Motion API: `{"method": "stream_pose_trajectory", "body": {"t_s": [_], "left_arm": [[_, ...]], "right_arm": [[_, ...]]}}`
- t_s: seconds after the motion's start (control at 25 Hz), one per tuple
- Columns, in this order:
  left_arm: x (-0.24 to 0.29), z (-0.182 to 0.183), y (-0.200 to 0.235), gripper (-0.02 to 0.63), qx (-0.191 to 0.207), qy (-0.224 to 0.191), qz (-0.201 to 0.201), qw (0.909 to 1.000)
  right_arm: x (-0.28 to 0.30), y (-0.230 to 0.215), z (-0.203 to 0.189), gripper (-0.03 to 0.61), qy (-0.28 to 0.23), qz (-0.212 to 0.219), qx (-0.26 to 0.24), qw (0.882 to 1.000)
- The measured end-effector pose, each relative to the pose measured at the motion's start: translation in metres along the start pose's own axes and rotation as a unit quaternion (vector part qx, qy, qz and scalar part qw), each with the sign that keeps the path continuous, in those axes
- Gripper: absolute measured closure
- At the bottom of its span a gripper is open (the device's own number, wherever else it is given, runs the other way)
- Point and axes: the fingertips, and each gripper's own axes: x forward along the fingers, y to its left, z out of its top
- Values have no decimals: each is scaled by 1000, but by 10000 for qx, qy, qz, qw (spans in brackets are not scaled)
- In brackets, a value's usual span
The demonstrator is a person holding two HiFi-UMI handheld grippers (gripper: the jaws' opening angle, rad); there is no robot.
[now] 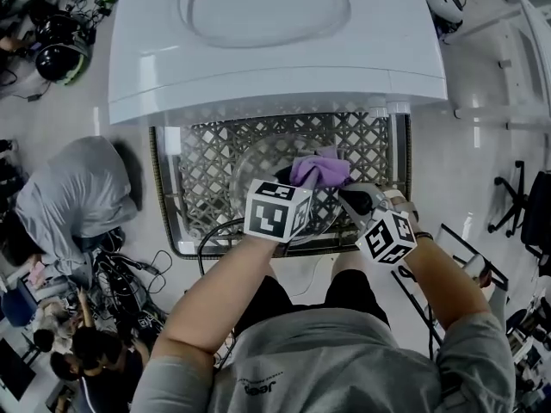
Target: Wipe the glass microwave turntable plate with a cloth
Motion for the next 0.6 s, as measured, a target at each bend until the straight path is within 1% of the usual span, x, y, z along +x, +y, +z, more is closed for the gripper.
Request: {"method": "stream_pose_trajectory", "body": {"t_s": [0.12, 0.36, 0.44, 0.6], "left_arm": [[-27, -6, 31, 509, -15, -6, 302, 9995], [-96, -19, 102, 509, -288, -32, 1018, 9944], [-108, -24, 113, 509, -326, -64, 1119, 9932], [-111, -27, 117, 509, -301, -108, 1224, 9920]], "right_arm": [[1, 0, -1, 571, 2, -11, 0, 10000], [0, 0, 0, 571, 38, -16, -1, 10000], [0, 0, 0, 571, 54, -25, -1, 10000], [0, 0, 0, 571, 85, -40, -24, 10000]]}}
